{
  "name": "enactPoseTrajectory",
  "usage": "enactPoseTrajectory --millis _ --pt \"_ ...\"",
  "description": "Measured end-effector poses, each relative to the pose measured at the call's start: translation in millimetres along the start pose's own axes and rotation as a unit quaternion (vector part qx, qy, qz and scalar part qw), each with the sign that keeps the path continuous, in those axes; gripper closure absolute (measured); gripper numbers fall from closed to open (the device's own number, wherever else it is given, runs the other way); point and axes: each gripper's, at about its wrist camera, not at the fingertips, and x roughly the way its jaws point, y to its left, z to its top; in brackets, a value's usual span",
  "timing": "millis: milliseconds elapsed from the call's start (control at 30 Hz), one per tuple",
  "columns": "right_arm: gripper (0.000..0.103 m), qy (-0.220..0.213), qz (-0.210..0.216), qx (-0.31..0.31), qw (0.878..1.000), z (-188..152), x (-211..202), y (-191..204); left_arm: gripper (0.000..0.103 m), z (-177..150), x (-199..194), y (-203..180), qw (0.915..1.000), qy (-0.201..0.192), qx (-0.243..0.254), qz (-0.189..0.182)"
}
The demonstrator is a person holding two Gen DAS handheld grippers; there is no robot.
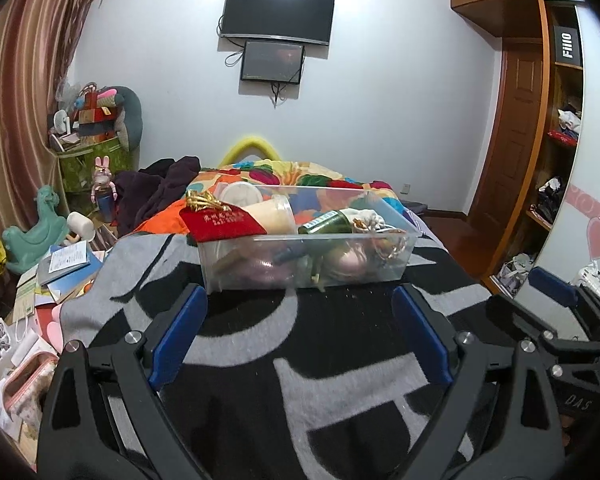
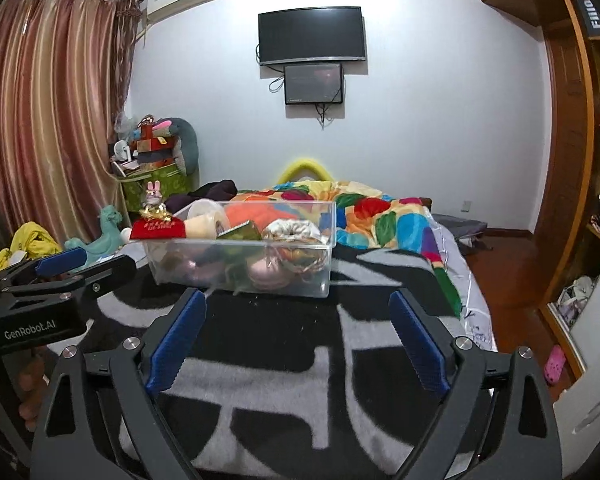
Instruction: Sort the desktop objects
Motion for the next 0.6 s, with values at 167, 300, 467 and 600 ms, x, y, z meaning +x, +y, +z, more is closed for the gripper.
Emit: enactPoseTrajectory --millis 167,300,467,600 --pt "0.011 0.003 0.007 -0.003 1.0 -7 -1 3 0.008 -9 -2 2 0.9999 0.002 -0.012 -0.002" --pt "0.011 0.006 0.01 -0.003 1.0 -9 -1 5 0.008 -15 -3 4 0.9999 0.005 -0.013 0.0" --pt "0.011 0.006 0.011 -0.001 1.0 -11 -2 5 0.008 -16 -4 4 0.9998 0.004 -0.013 -0.011" --pt "0.011 0.009 0.011 0.001 1.0 -12 0 4 0.008 -16 -5 5 0.9998 0.005 -0.015 -0.015"
